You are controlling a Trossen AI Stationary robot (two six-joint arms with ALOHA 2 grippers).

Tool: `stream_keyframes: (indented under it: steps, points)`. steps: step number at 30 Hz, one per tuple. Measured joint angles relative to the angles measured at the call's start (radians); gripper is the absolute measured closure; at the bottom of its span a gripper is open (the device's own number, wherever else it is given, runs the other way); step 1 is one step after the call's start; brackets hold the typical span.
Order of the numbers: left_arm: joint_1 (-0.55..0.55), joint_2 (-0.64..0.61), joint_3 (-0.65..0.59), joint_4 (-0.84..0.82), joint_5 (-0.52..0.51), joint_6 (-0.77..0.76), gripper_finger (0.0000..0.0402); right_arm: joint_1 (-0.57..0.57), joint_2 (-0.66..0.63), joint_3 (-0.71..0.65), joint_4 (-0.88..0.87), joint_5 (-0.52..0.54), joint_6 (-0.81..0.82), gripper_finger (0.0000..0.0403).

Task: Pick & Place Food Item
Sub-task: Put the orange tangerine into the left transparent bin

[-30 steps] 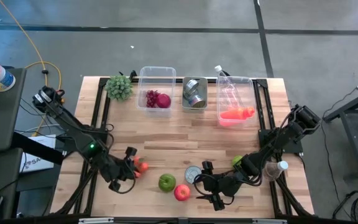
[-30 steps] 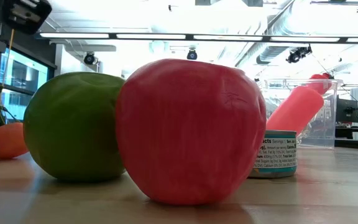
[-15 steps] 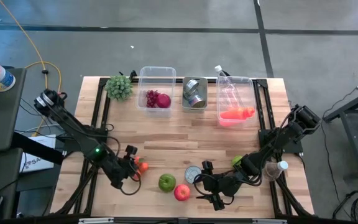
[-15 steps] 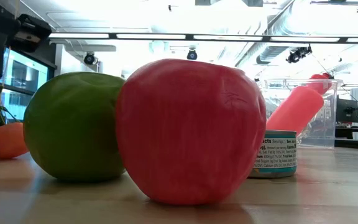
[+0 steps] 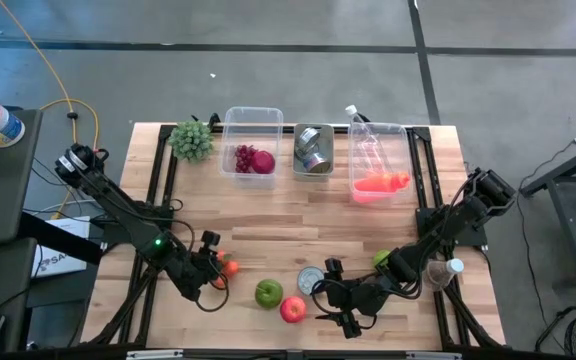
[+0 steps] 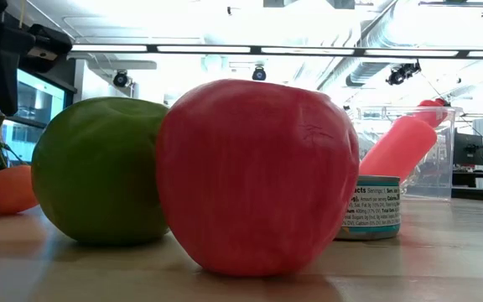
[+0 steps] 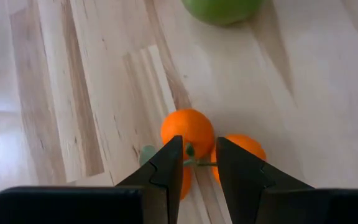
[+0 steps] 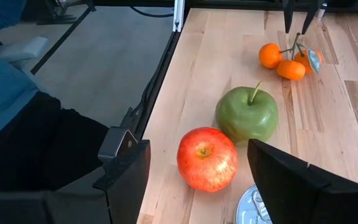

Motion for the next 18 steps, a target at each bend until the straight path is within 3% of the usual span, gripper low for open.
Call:
stream_keyframes:
  steps: [18]
  points:
    - [-0.002,0.082,0.000,-0.010,-0.019,-0.036,0.0312,0.000,0.000,0.000,-0.001,0.000,0.004,0.0145]
